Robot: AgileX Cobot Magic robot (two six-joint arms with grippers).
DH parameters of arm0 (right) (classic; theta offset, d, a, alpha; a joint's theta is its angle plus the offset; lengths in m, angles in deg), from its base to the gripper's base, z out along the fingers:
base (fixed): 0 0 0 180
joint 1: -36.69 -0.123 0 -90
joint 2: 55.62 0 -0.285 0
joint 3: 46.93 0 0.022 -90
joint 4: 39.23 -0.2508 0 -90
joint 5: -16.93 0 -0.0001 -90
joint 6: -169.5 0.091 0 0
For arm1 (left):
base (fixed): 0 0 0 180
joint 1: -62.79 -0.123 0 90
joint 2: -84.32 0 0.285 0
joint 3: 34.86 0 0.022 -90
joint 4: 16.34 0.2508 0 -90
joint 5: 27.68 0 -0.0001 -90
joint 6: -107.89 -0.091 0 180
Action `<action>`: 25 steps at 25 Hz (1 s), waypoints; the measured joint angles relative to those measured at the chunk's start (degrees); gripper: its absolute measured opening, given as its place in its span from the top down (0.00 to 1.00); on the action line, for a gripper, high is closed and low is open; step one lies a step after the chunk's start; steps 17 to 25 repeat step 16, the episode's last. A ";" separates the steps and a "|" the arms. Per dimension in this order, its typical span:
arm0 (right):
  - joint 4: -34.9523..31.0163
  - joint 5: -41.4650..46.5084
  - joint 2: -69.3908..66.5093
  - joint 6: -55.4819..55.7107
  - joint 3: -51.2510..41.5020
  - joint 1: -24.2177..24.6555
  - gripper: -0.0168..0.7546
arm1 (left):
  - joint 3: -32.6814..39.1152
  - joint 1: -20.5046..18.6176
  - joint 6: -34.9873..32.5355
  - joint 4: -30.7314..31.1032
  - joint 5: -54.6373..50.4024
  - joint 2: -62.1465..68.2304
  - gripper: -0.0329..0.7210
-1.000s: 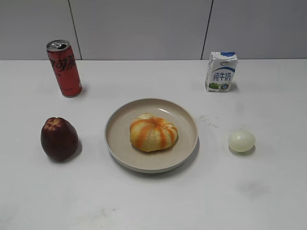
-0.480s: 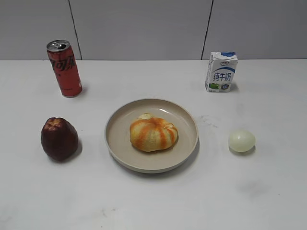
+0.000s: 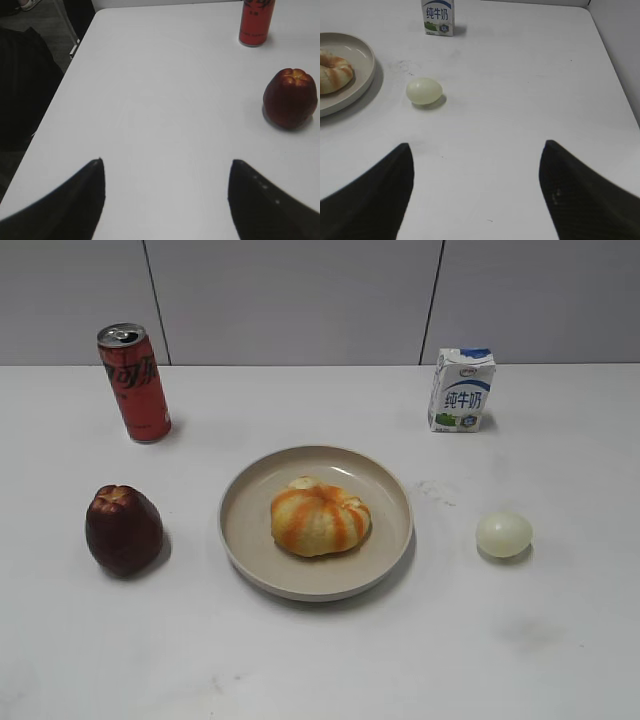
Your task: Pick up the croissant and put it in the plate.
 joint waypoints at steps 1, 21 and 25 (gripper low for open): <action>0.00 0.00 0.00 0.00 0.00 0.00 0.21 | 0.00 0.00 0.00 0.00 0.00 0.00 0.18; -0.02 0.00 0.00 0.00 0.00 0.00 0.22 | 0.00 0.00 0.00 0.00 0.00 0.00 0.18; -0.02 0.00 0.00 0.00 0.00 0.00 0.22 | 0.00 0.00 0.00 0.00 0.00 0.00 0.18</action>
